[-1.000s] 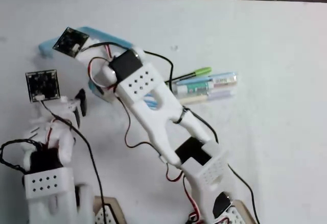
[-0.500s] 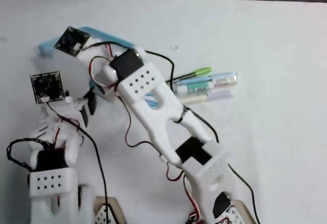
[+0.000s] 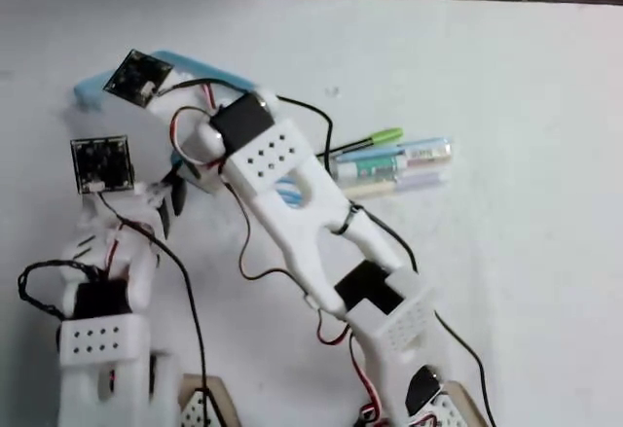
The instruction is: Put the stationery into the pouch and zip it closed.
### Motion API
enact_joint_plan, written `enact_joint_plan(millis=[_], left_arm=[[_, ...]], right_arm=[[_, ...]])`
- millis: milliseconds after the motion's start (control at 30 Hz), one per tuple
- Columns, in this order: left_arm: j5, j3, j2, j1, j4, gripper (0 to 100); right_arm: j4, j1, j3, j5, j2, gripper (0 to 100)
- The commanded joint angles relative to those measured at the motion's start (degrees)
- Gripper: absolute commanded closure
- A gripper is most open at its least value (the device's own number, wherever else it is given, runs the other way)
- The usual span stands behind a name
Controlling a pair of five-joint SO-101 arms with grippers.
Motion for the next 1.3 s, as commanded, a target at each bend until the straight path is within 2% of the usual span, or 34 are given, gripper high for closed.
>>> enact_joint_plan(millis=[0,67,233,467,600,700,933,1000,1133,1200,1267], left_arm=[[1.14,-4.22,7.78,-0.84,-2.29,74],[3.6,-8.0,13.14,-1.27,-2.02,74],[4.31,-13.63,22.9,-1.27,-2.37,74],[3.96,-14.51,24.66,-0.92,-3.43,75],[3.69,-14.24,25.1,-0.92,-7.47,83],[0.18,-14.51,25.1,-0.22,-9.05,87],[-0.79,-15.47,24.66,-0.4,-8.44,93],[-0.79,-17.76,24.66,-0.4,-5.45,97],[-0.26,-27.16,24.57,-0.4,6.86,98],[3.43,-34.02,24.57,-0.66,16.09,98],[10.55,-40.44,24.57,-2.51,23.82,98]], right_arm=[[-0.4,0.57,-2.29,-0.53,-3.3,98.1],[-0.4,0.57,-2.29,-0.53,-3.3,98.1],[-0.4,0.66,-2.2,-0.53,-3.3,98.1],[-0.4,0.75,-2.11,-0.53,-3.3,98.1],[-0.4,0.75,-2.46,-0.53,-3.74,98.1],[-0.31,0.75,-2.55,-0.53,-4.0,98.1],[-0.48,0.75,-2.55,-0.53,-9.71,98.1],[-0.48,0.75,-2.55,-0.26,-12.44,98.1],[-0.48,1.01,-2.55,-0.09,-17.71,98.1],[-0.48,1.89,-2.55,-0.09,-20.18,98.1],[-0.48,3.47,-2.55,-0.26,-22.64,98.1]])
